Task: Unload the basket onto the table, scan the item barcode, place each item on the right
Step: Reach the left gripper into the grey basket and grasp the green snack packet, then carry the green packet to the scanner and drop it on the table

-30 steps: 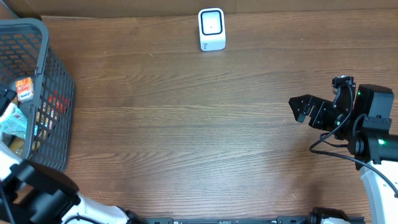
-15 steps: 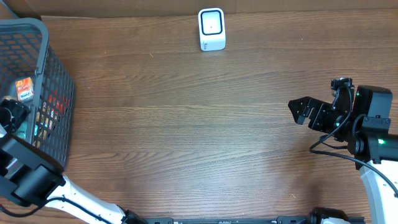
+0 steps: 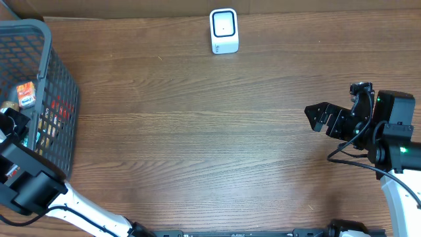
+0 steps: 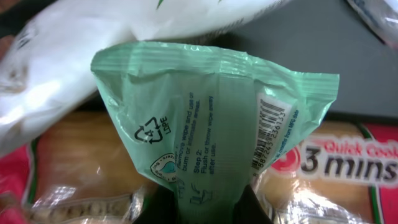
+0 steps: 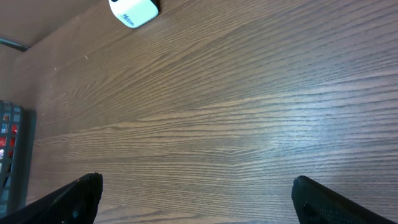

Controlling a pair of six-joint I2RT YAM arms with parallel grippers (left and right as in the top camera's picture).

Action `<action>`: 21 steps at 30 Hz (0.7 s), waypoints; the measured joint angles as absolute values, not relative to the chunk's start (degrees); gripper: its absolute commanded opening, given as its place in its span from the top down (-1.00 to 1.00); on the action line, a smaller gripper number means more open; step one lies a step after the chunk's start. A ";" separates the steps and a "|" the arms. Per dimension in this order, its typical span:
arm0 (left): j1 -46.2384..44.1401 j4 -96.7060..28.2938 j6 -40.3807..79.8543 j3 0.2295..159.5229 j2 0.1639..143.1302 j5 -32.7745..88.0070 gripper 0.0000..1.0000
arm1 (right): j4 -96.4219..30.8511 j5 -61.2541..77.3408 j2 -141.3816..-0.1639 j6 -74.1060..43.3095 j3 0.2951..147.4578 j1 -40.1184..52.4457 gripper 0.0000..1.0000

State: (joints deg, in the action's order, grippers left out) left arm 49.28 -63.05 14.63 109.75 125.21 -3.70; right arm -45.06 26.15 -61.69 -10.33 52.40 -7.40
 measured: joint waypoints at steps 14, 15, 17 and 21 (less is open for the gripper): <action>35.77 -71.94 14.61 132.86 97.93 6.98 0.92 | -45.08 26.17 -61.69 -10.33 52.40 -7.42 -1.00; 31.86 -73.95 14.61 133.36 96.44 7.57 0.91 | -45.08 26.15 -61.69 -10.33 52.40 -7.42 -1.00; 23.62 -77.43 14.61 133.34 95.24 8.80 0.91 | -45.08 26.15 -61.69 -10.31 52.40 -7.40 -1.00; 9.72 -77.30 14.94 126.85 97.82 9.63 0.91 | -44.97 26.15 -61.69 -10.31 52.40 -7.40 -1.00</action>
State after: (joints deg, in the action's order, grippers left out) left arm 9.72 -77.30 14.94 126.85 97.82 9.63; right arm -44.97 26.15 -61.69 -10.31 52.40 -7.40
